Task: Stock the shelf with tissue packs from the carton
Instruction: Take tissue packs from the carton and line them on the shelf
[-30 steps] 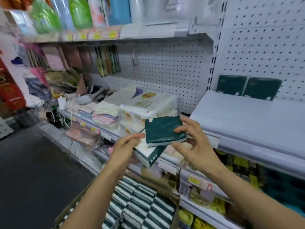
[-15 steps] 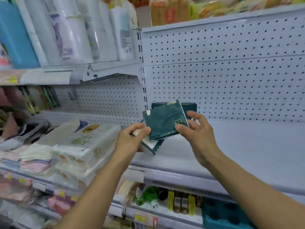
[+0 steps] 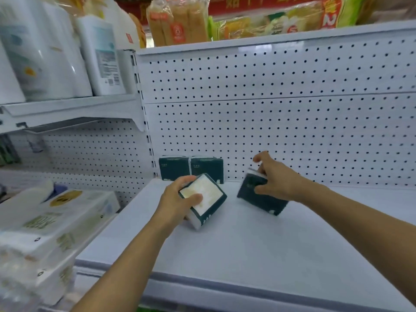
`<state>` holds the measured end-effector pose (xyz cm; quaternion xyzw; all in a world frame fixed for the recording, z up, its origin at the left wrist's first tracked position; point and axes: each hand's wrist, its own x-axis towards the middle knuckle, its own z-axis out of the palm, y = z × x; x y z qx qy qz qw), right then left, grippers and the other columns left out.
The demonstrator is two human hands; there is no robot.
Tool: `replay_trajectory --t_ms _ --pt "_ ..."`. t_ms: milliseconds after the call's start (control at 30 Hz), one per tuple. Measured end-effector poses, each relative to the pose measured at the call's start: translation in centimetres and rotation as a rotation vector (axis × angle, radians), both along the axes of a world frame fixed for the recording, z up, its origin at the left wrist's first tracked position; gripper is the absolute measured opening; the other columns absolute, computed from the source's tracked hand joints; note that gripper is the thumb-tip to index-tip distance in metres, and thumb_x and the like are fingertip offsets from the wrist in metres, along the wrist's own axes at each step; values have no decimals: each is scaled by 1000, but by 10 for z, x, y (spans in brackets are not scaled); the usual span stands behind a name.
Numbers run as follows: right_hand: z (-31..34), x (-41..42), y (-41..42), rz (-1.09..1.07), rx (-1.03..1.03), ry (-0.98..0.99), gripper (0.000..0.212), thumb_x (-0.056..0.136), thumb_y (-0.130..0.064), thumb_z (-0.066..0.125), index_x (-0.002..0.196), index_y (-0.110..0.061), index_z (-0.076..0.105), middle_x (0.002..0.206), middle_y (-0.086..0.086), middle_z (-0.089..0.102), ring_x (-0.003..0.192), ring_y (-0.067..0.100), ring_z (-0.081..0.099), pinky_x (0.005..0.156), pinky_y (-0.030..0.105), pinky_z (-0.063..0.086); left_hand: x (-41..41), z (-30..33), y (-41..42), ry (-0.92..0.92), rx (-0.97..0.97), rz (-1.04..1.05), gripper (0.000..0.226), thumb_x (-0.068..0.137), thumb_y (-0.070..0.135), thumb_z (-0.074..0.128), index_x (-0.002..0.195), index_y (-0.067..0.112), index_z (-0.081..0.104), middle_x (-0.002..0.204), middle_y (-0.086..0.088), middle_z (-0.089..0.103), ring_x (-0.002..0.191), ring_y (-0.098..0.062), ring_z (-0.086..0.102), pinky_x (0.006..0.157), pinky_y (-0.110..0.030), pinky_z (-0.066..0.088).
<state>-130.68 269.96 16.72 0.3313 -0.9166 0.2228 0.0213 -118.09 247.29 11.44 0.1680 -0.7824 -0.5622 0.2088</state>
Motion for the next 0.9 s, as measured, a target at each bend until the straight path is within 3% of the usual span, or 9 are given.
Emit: replay_trajectory --t_ms 133,200,333,433,600,733,900 --pt "-14 -7 8 -107 197 250 38 84 -35 67 111 -27 42 103 -9 62 83 16 57 72 30 42 -16 -2 -4 -63 133 -32 58 86 18 76 134 35 48 124 -1 58 89 -23 71 77 -47 61" --pt "-20 -10 13 -145 221 327 29 85 -36 65 106 -28 46 98 -9 62 79 13 54 70 29 36 -23 -3 -6 -106 123 -60 58 85 19 77 134 32 48 126 -2 58 92 -22 70 75 -41 62" --pt "-32 -25 10 -139 161 310 34 85 -32 66 115 -29 49 106 -9 58 91 13 52 66 28 40 -38 -2 -15 -118 98 -88 55 85 18 77 131 29 49 126 1 57 91 -21 69 71 -35 61" --pt "-44 -51 -4 -124 95 391 37 88 -29 64 122 -27 50 110 -7 55 100 14 49 69 29 45 -49 -1 -26 -101 106 -84 48 85 17 78 125 26 53 122 4 59 93 -21 69 75 -39 62" --pt "-57 -91 -31 -113 61 513 38 88 -24 62 125 -20 53 116 -1 55 104 18 49 67 29 43 -62 2 -38 -91 84 -108 38 85 16 78 116 28 60 110 5 62 92 -18 68 78 -38 61" --pt "-61 -114 -43 -92 22 585 37 84 -20 67 119 -16 59 115 3 56 100 22 53 65 32 45 -73 1 -43 -89 115 -127 38 82 17 80 113 29 63 112 -1 65 95 -20 69 84 -43 60" --pt "-70 -127 -52 -124 -16 742 36 67 -17 80 99 -11 66 104 8 59 89 30 57 62 37 46 -82 0 -45 -93 126 -138 37 83 19 79 114 30 62 110 1 65 94 -17 68 79 -34 61"
